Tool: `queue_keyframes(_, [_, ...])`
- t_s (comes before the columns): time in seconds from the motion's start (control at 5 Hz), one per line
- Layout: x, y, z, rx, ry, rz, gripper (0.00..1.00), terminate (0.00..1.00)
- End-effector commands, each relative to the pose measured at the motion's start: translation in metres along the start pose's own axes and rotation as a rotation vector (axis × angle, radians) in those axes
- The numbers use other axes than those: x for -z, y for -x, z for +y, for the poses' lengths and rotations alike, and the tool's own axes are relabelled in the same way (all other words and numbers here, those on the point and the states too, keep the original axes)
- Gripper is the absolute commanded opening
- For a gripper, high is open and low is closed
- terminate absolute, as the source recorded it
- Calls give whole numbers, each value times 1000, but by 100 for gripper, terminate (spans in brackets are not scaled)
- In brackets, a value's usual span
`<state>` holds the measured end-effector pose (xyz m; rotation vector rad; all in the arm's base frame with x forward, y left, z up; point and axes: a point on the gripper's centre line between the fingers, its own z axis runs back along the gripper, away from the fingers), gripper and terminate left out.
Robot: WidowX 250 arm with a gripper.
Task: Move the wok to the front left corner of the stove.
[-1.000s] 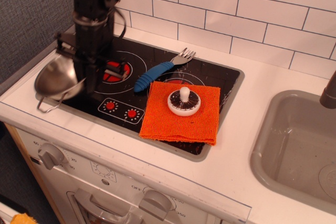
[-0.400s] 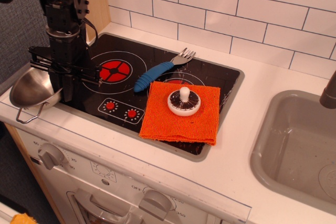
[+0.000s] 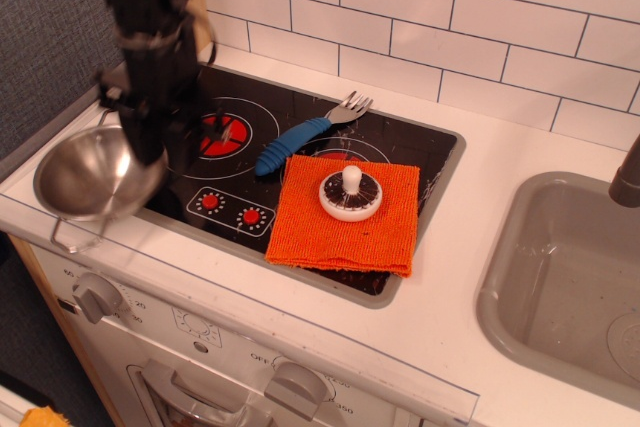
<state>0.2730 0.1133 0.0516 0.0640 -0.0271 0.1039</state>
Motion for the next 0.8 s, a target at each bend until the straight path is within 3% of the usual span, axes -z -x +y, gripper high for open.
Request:
queue_keyframes(0.0, [-34, -19, -21, 148, -20, -78, 100, 0])
queue_keyframes(0.4, [-33, -19, -23, 146, -39, -62, 100, 0])
queue_keyframes(0.6, [-33, -19, -23, 146, -39, -62, 100, 100])
